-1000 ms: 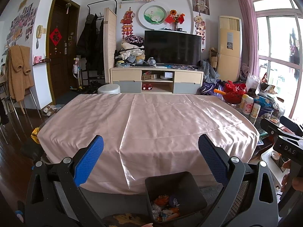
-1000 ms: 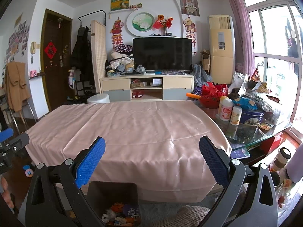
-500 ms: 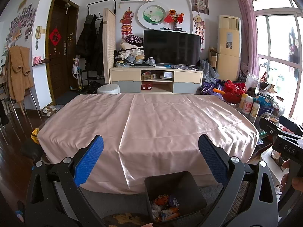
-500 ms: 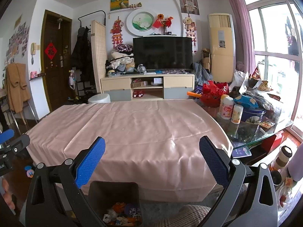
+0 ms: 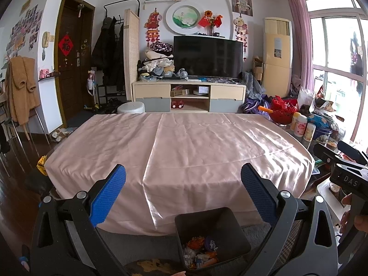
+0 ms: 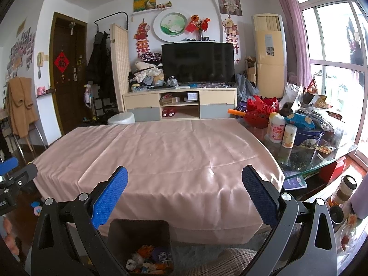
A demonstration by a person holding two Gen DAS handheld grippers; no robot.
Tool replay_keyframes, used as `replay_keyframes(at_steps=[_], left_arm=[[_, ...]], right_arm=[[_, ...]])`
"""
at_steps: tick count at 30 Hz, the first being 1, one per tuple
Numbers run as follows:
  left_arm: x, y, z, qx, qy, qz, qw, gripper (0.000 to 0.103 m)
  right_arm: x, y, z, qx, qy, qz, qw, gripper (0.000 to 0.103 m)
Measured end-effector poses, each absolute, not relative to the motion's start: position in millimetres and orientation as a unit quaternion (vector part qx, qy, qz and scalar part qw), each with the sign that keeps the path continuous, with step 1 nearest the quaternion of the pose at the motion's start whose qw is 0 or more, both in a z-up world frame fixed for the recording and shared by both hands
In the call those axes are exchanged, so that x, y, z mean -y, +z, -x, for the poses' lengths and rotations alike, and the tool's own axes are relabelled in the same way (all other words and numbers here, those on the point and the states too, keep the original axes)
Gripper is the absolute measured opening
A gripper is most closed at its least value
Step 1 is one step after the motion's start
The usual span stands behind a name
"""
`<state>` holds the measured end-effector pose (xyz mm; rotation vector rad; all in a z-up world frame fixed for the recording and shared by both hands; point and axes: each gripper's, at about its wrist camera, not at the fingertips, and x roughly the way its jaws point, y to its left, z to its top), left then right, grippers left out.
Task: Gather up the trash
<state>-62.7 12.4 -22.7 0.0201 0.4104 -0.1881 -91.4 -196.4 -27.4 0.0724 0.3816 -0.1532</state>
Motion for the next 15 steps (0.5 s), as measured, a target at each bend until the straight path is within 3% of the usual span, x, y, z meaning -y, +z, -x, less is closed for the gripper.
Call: replay_keyframes(at_steps=[15], left_arm=[[-12.6, -24.8, 63.4, -0.206, -0.095, -0.011, 0.974, 0.095]], right_arm=[[192.1, -29.6, 88.4, -0.196, -0.074, -0.039, 0.977, 0.100]])
